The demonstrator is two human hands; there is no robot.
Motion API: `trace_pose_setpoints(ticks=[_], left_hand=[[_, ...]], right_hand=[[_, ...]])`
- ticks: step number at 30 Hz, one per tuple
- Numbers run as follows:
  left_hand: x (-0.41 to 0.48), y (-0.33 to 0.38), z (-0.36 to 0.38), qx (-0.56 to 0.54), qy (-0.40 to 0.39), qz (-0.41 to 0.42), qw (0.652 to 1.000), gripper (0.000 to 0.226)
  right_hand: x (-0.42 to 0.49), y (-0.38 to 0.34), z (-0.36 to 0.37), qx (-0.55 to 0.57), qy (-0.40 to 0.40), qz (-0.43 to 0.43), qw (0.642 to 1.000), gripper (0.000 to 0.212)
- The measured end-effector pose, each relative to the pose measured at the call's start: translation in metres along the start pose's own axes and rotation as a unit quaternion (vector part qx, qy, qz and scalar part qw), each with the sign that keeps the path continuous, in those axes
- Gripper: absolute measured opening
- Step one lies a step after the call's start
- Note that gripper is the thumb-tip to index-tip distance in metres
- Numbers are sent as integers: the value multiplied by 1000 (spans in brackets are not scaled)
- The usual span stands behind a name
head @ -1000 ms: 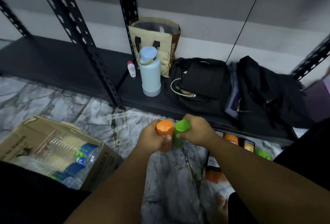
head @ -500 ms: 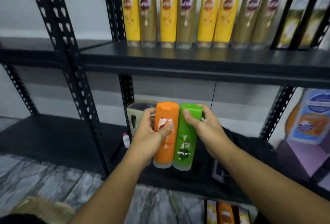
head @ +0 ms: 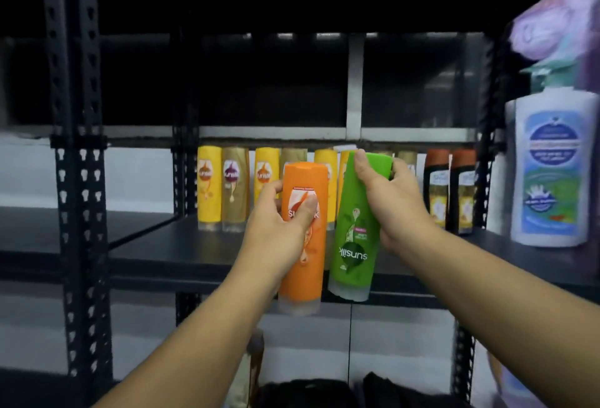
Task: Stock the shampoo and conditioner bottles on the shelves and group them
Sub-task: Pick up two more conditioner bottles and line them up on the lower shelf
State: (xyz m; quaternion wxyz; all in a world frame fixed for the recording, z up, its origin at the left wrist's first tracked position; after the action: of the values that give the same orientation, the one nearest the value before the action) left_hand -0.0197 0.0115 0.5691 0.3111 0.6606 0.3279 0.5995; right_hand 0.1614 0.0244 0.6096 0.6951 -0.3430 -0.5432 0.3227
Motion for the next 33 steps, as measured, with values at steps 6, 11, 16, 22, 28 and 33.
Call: trace_pose_setpoints(ticks=[6,11,16,22,28,33], left_hand=[[52,7,23,-31,10,-11,999,21],[82,2,47,-44,19,-24,999,30],[99,-13,64,-50,26,-48,997,38],[102,-30,67,-47,8,-26,999,41],[84,-64,72,11,-110,-58,992,68],[90,-87,70,57,-147,-86,984,63]], right_hand=[[42,-13,-12,-35,6,3,999,40],[63,-4,-19,-54,-3,-2,999,38],[77,9,-28,-86,-12,-12,996,40],[73,32,-46,-259,-121,10,958,77],[50,82,-62,-261,-211,87,938,81],[59,101,-62,-246,-184,64,949,69]])
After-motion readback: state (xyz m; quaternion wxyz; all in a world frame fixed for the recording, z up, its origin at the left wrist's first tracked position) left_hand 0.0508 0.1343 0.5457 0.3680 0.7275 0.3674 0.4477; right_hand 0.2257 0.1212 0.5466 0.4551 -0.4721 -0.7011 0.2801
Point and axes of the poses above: each hand's wrist, its own x-axis towards the middle knuckle, its own z-axis out of the palm, y = z × x, the point moved 4 cm from there along x, towards the middle knuckle, and after that the axes turned 7 degrees about -y, right-handed, at the moved point
